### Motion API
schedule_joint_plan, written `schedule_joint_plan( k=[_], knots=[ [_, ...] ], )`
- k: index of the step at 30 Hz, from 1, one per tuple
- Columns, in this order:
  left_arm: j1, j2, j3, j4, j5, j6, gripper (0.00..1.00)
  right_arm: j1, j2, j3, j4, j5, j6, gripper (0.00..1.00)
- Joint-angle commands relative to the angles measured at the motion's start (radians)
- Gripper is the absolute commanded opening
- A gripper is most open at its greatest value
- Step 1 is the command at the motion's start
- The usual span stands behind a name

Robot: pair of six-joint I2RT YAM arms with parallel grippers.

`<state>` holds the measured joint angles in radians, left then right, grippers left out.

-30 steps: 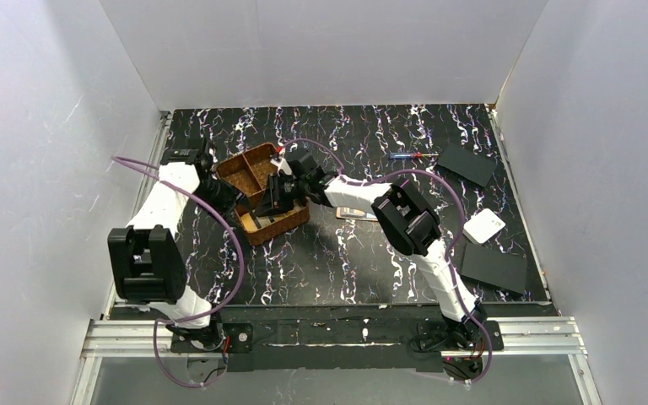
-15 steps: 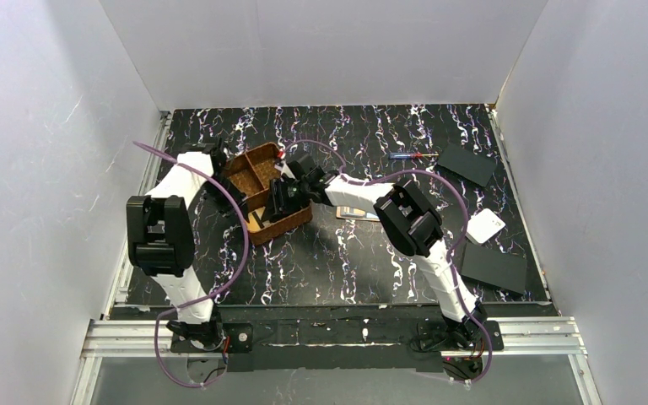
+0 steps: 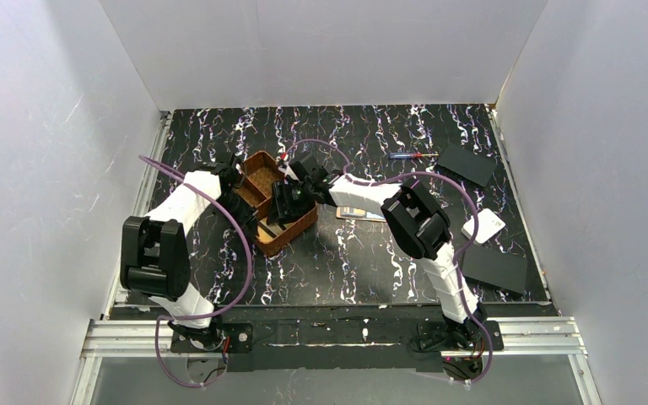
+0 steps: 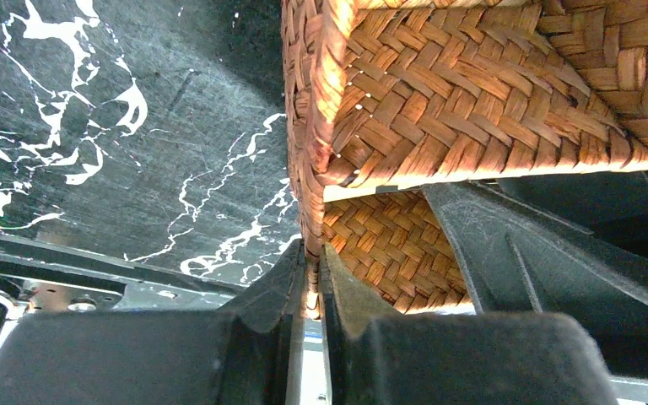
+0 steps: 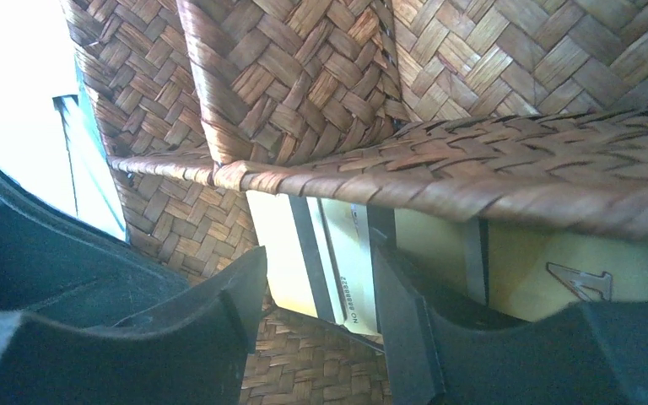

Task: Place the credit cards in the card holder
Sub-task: Pick up the credit card from the storage box.

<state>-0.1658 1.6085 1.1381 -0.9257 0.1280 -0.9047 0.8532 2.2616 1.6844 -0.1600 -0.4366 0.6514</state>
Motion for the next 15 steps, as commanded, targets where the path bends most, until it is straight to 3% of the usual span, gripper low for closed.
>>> schedule_joint_plan(
  k=[1,8,15],
  knots=[
    [-0.003,-0.028,-0.029,0.012,0.019,-0.043,0.0,0.024,-0.016,-0.011,-0.007,-0.019,-0.053,0.59],
    [-0.025,-0.031,-0.04,0.07,0.064,-0.062,0.0,0.076,0.051,0.053,-0.037,-0.047,-0.083,0.54],
    [-0.026,-0.034,-0.056,0.081,0.07,-0.049,0.0,0.081,0.049,0.064,0.03,-0.132,-0.006,0.4]
  ],
)
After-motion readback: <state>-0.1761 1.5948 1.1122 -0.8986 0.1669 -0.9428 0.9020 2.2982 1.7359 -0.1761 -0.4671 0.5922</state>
